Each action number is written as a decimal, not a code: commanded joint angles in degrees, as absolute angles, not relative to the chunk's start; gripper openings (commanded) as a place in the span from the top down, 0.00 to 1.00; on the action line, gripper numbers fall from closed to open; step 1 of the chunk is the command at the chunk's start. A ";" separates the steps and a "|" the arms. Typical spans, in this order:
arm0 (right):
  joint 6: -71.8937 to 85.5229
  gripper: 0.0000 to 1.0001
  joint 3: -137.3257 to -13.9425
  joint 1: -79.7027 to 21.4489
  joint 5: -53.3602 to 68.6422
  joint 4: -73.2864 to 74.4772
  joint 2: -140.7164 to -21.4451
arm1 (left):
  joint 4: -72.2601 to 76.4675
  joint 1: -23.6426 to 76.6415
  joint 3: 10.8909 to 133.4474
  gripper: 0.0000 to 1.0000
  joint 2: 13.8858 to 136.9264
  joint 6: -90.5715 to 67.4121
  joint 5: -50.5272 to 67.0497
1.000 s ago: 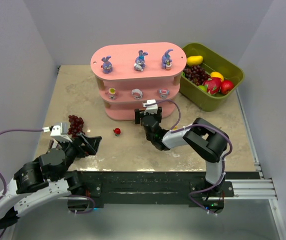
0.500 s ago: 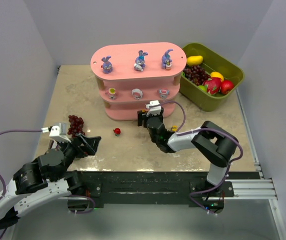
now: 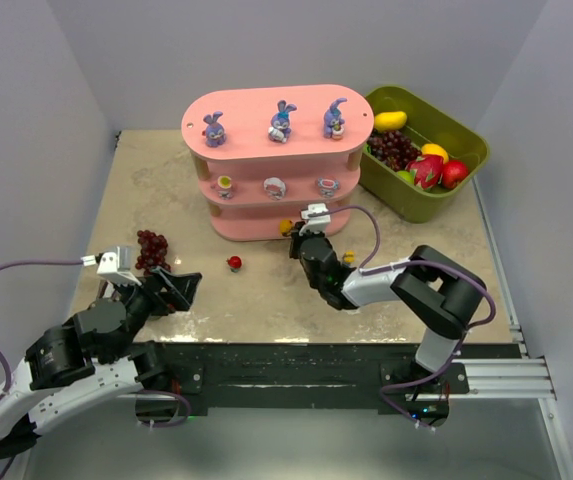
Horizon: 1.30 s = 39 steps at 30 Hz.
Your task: Place and organize the plastic toys onto the shelf
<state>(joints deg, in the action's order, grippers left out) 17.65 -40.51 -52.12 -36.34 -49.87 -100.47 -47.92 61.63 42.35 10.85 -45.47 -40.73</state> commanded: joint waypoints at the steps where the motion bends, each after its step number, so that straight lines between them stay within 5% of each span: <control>1: 19.78 1.00 -40.69 -52.30 -35.86 -52.65 -101.51 | -47.29 61.70 42.54 0.00 10.11 -46.58 -41.92; 39: 15.38 1.00 -49.04 -51.50 -31.99 -51.59 -111.36 | -47.37 61.70 42.63 0.01 9.84 -46.58 -42.28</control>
